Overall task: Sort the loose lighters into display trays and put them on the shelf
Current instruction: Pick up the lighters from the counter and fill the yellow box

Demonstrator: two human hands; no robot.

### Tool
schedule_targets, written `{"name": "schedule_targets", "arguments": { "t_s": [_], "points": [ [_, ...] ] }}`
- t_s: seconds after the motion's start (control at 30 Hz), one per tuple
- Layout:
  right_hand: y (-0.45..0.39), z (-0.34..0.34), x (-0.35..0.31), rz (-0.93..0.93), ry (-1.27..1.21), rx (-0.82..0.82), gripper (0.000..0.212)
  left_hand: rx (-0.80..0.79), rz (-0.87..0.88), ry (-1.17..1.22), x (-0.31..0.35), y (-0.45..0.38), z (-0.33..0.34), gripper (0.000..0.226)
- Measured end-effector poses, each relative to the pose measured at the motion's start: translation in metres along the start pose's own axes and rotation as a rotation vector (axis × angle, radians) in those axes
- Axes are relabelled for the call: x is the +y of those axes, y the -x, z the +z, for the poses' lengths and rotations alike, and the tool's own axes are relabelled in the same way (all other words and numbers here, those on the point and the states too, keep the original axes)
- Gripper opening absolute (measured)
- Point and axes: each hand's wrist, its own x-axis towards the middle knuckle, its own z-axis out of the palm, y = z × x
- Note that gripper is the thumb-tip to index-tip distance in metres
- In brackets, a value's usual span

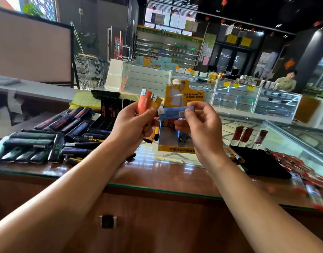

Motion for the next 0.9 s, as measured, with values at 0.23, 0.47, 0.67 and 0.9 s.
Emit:
{"name": "schedule_targets", "arguments": {
  "t_s": [0.23,0.47,0.67,0.9],
  "points": [
    [0.008,-0.006,0.005,-0.058,0.252,-0.094,0.012,0.051,0.023,0.042,-0.001,-0.002,-0.001,0.006],
    [0.012,-0.002,0.012,-0.498,0.804,-0.165,0.026,0.167,0.105,-0.162,-0.012,-0.006,-0.001,0.005],
    [0.013,0.004,0.011,-0.532,0.99,-0.177,0.029,0.207,0.121,-0.245,-0.012,-0.005,0.005,0.009],
    [0.005,-0.004,0.004,-0.439,0.865,-0.252,0.047,0.113,0.115,-0.282,-0.004,-0.001,0.009,0.009]
  ]
}}
